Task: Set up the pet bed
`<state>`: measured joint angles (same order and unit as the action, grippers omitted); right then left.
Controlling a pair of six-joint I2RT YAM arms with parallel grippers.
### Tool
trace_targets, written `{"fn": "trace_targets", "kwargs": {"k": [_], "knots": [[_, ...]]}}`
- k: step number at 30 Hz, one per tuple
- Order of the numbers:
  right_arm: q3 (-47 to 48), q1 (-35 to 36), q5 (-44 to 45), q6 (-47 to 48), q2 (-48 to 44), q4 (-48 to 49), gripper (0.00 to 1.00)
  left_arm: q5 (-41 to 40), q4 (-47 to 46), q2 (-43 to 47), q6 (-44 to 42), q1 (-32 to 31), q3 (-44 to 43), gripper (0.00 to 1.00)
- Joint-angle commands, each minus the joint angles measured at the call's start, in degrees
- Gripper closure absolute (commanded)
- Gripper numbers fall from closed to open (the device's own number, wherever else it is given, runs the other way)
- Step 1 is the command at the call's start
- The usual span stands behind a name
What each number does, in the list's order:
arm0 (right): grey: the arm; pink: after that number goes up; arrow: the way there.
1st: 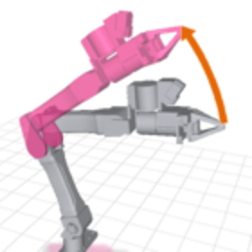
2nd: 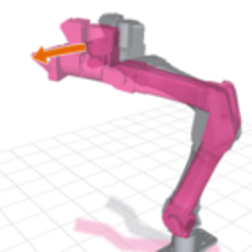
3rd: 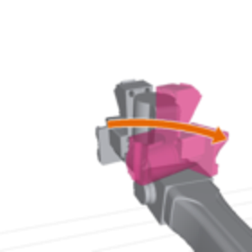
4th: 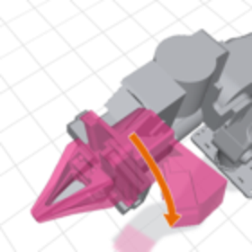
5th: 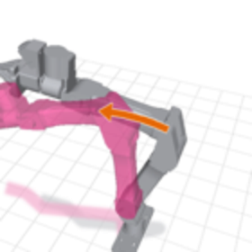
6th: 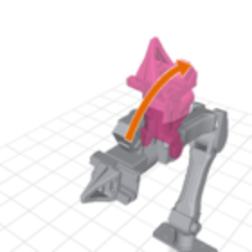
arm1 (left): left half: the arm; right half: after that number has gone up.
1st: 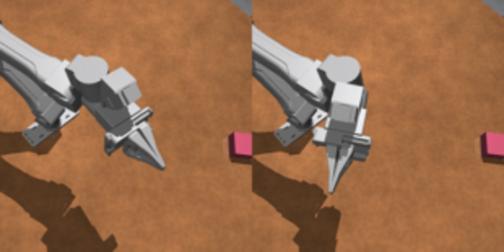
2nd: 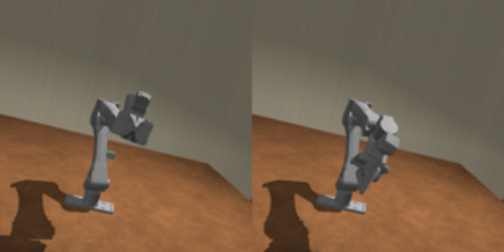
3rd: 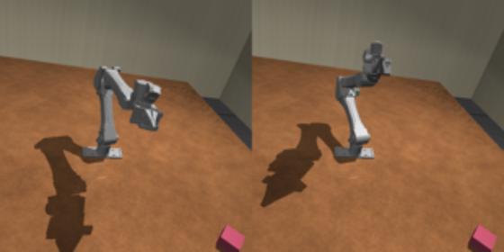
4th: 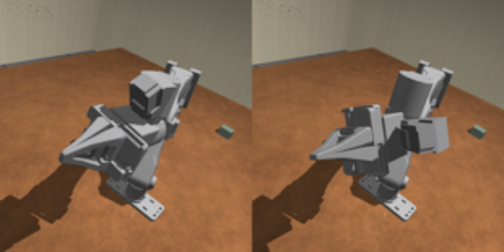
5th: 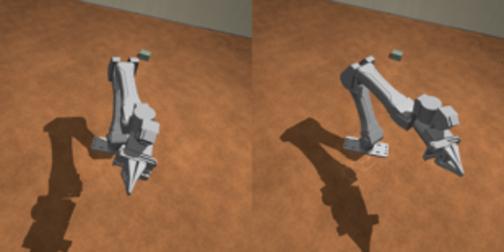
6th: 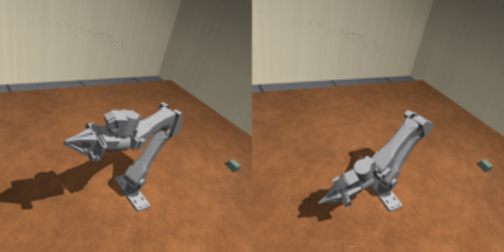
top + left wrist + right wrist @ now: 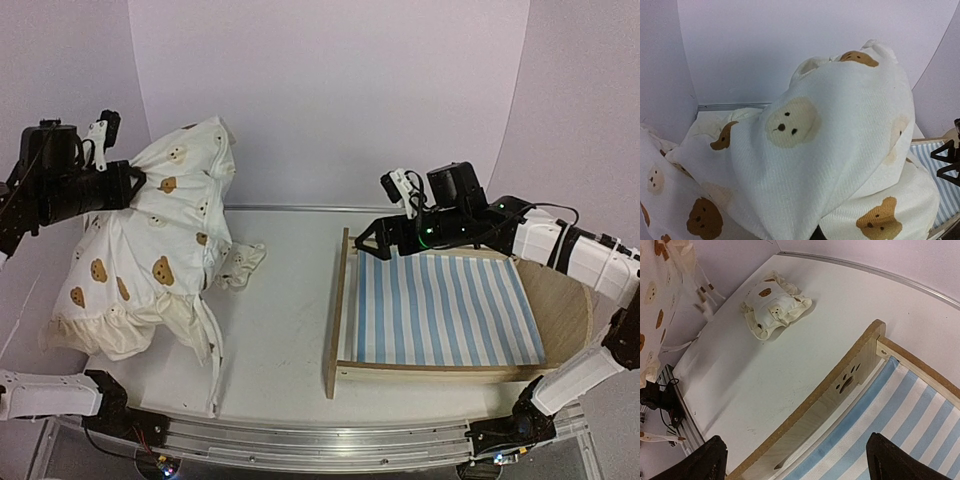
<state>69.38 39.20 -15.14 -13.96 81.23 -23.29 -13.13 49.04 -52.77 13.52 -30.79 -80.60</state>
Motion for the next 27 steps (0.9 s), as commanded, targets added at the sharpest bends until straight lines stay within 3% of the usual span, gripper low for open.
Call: {"fn": "trace_targets", "kwargs": {"k": [1,4,8,13,19,24,27], "knots": [[2.9,0.2,1.0,-2.0,-1.6,2.1,0.02,9.6,-9.5,-7.0,2.4,0.0,-8.3,1.0],[5.4,0.3,-1.7,-4.9,-1.4,1.3,0.02,18.4,-11.3,-14.6,5.5,-0.1,-13.3,1.0],[9.6,0.1,-5.8,-16.1,-1.4,1.0,0.02,23.2,-21.9,-21.1,16.6,-2.0,-9.8,1.0],[9.1,0.1,-5.2,-34.3,-2.9,2.9,0.02,18.2,-28.9,-28.4,21.9,-9.5,-7.8,1.0],[2.5,2.9,-7.0,-40.1,-3.6,10.4,0.02,17.0,-36.4,-33.6,26.2,-13.2,-6.3,1.0],[-0.5,6.8,0.6,-40.9,-5.3,10.6,0.02,17.5,-38.4,-36.3,26.9,-13.6,-6.8,1.0],[0.7,10.0,4.3,-40.1,-4.0,10.2,0.07,18.9,-38.7,-38.0,26.8,-13.7,-7.9,1.0]]}}
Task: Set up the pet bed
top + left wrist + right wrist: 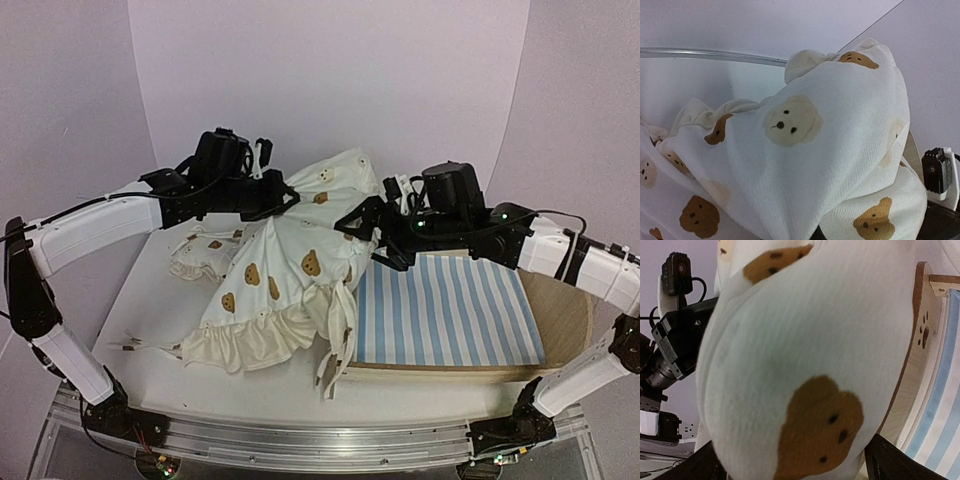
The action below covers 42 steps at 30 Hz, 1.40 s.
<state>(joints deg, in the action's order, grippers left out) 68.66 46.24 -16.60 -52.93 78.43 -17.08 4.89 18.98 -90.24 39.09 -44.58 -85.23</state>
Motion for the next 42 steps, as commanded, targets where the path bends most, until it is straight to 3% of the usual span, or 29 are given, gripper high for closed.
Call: {"fn": "trace_targets", "kwargs": {"k": [1,4,6,7,8,13,17,20,22,27,32,42], "knots": [[2.4,4.3,7.2,-0.4,-0.7,3.7,0.12,0.9,-8.6,-0.9,1.4,0.0,-3.5,1.0],[6.3,6.6,11.1,2.8,0.5,-0.9,0.41,2.2,-8.8,-1.9,0.9,0.0,-3.9,1.0],[7.8,6.6,12.1,4.9,0.0,-5.1,0.75,3.2,-8.8,-1.8,-0.6,0.0,-3.8,0.97],[8.0,6.6,13.1,5.9,-1.1,-7.7,0.93,3.3,-8.8,-1.3,-1.5,0.0,-3.4,0.9],[7.7,6.6,14.2,6.6,-2.8,-11.1,1.0,3.3,-8.9,-0.7,-2.6,-0.1,-2.8,0.76],[6.9,6.0,17.9,11.7,-14.1,-28.7,1.0,-0.7,-8.9,4.0,-9.1,0.1,1.7,0.26],[11.1,5.0,25.3,11.5,-16.7,-46.8,1.0,-4.3,-8.9,6.8,-12.9,0.6,5.6,0.09],[8.2,3.2,32.3,16.1,-17.4,-49.7,1.0,-4.3,-8.9,6.7,-14.2,1.1,6.3,0.07],[6.0,-1.6,37.3,17.5,-16.5,-50.2,1.0,-3.2,-8.9,6.0,-14.3,1.2,6.0,0.07],[1.0,-12.0,50.6,20.0,-13.6,-43.8,1.0,2.0,-9.1,4.2,-12.2,1.4,6.9,0.05],[-0.8,-20.8,58.3,21.6,-11.0,-42.6,1.0,7.0,-9.6,3.5,-9.0,2.7,10.4,0.05],[-10.2,-34.3,49.6,36.4,-16.8,-36.6,1.0,20.7,-16.1,-1.8,-4.8,4.1,14.9,0.05]]}}
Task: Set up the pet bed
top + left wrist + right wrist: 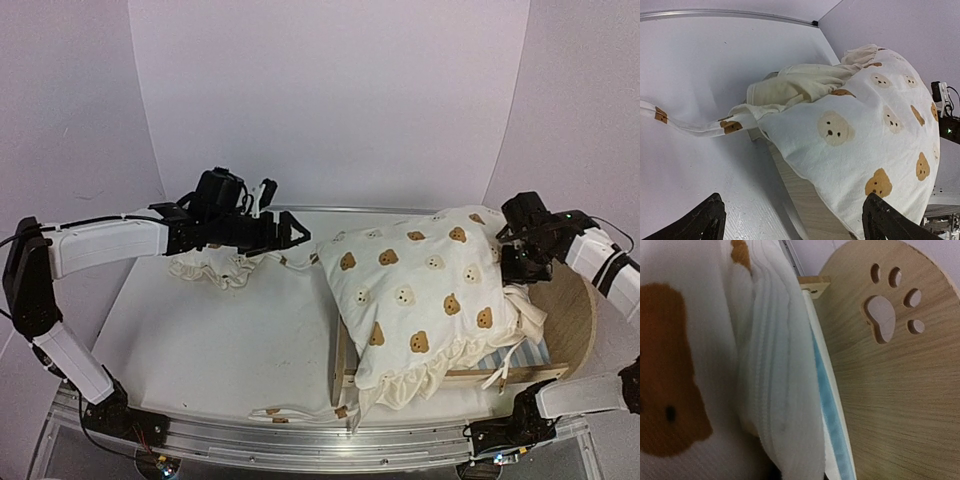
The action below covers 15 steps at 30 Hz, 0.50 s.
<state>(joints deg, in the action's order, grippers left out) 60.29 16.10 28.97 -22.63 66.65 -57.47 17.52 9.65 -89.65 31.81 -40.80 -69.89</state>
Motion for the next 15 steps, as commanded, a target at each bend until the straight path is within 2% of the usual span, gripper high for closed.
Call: {"fn": "trace_targets", "kwargs": {"k": [1,3,6,10,13,15], "knots": [[-2.7,-5.8,2.9,7.0,-5.5,4.8,1.0,10.1,-7.8,-3.7,2.9,0.3,-0.8,0.05],[-4.0,-8.2,-0.5,6.9,-5.5,6.1,1.0,14.5,-10.3,-6.6,4.6,0.3,-1.7,0.06],[-5.4,-8.4,-0.3,2.9,-6.5,6.3,1.0,18.6,-13.1,-12.3,6.5,0.3,-4.8,0.08],[-7.8,-8.4,-5.5,2.3,-10.2,8.2,1.0,23.7,-16.8,-20.1,10.5,0.0,-10.6,0.19],[-7.0,-8.4,-13.4,2.4,-11.5,8.7,1.0,23.9,-16.9,-24.0,10.8,-0.5,-15.9,0.21],[-5.3,-8.4,-14.9,1.2,-11.9,6.8,0.99,22.5,-16.9,-25.5,10.4,-0.6,-18.5,0.21]]}}
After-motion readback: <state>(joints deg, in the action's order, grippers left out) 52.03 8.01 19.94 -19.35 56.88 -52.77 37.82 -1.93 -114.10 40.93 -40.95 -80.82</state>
